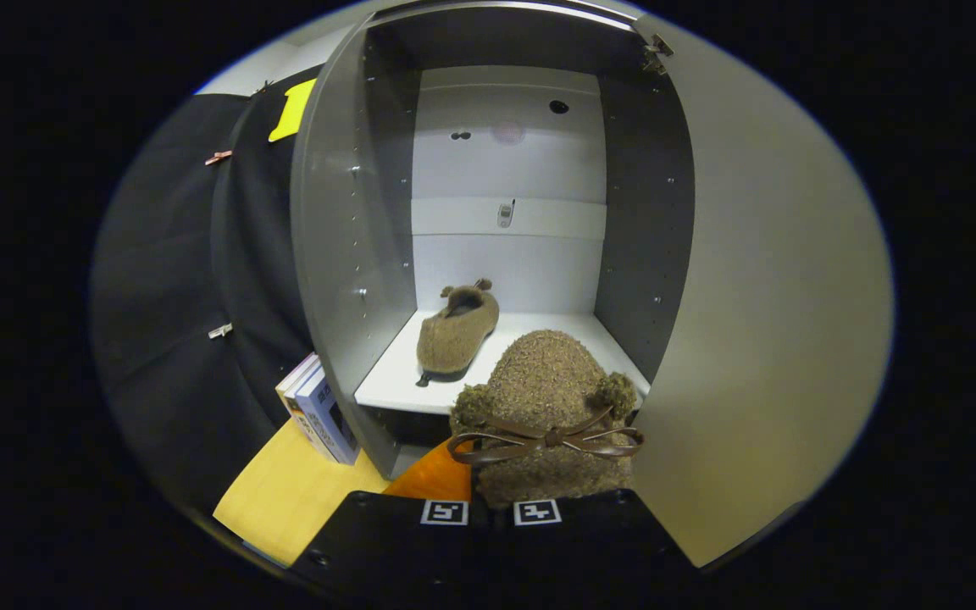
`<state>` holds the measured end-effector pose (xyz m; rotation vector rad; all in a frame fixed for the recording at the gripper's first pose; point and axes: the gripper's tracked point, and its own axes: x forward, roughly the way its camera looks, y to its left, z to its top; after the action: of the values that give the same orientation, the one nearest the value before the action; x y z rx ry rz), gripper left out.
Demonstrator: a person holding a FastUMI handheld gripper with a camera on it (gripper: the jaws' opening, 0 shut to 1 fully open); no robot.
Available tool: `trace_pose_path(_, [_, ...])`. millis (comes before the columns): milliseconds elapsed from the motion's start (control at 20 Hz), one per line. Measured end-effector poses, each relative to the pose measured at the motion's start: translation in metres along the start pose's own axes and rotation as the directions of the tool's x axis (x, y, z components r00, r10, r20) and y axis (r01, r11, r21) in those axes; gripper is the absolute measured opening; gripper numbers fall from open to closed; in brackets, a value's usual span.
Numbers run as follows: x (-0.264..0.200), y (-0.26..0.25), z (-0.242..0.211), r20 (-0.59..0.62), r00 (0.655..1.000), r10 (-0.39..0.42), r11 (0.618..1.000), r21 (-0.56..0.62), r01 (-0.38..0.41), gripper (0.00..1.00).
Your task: Open the shoe cabinet door, grab the shoes and put them into the shoe cabinet, then close the shoe cabinet door.
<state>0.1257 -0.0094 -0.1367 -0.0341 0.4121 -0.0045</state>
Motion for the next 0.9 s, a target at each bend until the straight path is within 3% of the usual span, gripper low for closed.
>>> trace_pose_path(350, [0.06, -0.012, 0.057, 0.004, 1.0, -0.011, 1.0, 0.014, 0.011, 0.05])
trace_pose_path(900, [0.188, -0.029, 0.082, -0.086, 0.996, -0.039, 0.999, 0.005, 0.039, 0.05])
